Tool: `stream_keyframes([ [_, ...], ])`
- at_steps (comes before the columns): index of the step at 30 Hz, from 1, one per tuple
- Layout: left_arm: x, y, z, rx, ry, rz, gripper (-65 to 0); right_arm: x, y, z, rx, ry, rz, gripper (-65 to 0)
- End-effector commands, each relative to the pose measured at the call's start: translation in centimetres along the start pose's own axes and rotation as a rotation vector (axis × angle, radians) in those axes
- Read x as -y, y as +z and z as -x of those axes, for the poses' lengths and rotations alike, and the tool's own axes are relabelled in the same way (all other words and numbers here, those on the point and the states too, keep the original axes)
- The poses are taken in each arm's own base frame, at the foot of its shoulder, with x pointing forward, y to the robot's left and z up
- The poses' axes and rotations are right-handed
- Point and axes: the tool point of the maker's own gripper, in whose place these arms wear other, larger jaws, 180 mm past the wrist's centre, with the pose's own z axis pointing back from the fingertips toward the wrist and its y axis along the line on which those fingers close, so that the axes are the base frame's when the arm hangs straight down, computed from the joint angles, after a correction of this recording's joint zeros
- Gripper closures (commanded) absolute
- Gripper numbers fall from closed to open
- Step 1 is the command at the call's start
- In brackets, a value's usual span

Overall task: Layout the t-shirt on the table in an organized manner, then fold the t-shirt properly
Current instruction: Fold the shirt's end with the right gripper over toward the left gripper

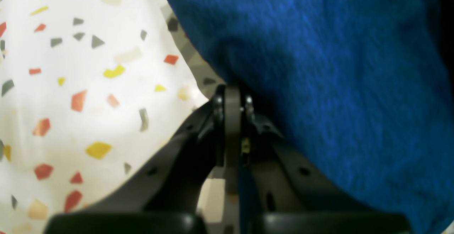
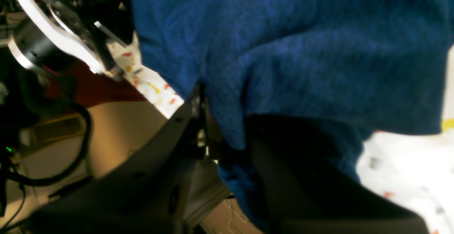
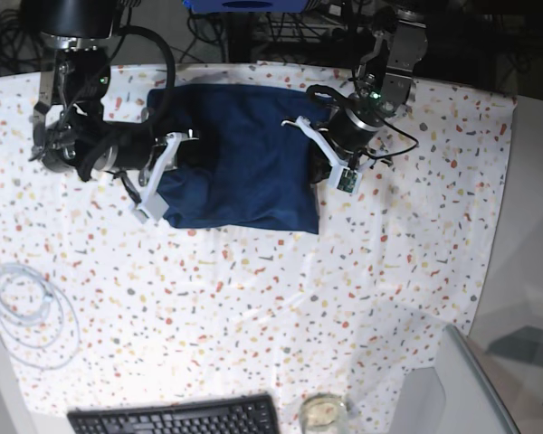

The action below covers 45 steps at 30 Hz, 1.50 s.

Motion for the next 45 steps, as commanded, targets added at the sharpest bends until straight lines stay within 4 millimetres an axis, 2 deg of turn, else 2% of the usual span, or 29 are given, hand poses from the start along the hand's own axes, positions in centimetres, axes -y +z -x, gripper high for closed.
stream_keyframes([
  [1,0.0,0.0,-1.4,0.048,0.001,0.003,0.0,-1.0,0.1,-1.7,0.049,0.016,-0.027,-0.6],
  [4,0.0,0.0,-1.4,0.048,0.001,0.003,0.0,-2.2,-0.6,-2.1,0.053,0.014,-0.052,-0.6],
  [8,0.0,0.0,-1.4,0.048,0.001,0.003,0.0,-2.7,-0.7,-3.8,0.086,0.026,-0.063,-0.6],
  [11,0.0,0.0,-1.4,0.048,0.001,0.003,0.0,-3.9,-1.0,-5.0,0.095,0.062,-0.081,-0.6],
  [18,0.0,0.0,-1.3,0.047,0.001,0.003,0.0,-5.0,-3.4,-5.0,0.063,-0.008,-0.121,-0.6],
  [21,-0.3,0.1,-1.4,0.048,0.002,-0.003,0.0,-4.8,-4.0,-4.4,0.05,-0.024,-0.124,-0.6],
  [25,-0.6,0.7,-2.2,0.072,-0.014,-0.011,0.0,-4.9,-4.1,-4.3,0.051,-0.027,-0.126,-0.6],
  [27,-0.6,1.0,-3.2,0.098,-0.028,-0.013,0.0,-5.0,-4.1,-4.3,0.051,-0.026,-0.128,-0.6],
  [32,-2.2,2.3,-3.0,0.087,-0.081,-0.03,0.0,-4.9,-4.5,-4.0,0.036,-0.04,-0.133,-0.6],
  [37,-6.5,4.7,-0.4,0.033,-0.065,-0.131,0.0,-5.0,-4.2,-3.7,0.035,-0.039,-0.128,-0.6],
  [42,-9.9,6.6,0.5,0.015,-0.053,-0.217,0.0,-5.7,-4.1,-4.0,0.052,-0.097,-0.153,-0.6],
  [45,-10.3,7.0,1.1,0.0,-0.062,-0.22,0.0,-6.5,-4.0,-4.4,0.072,-0.113,-0.2,-0.6],
])
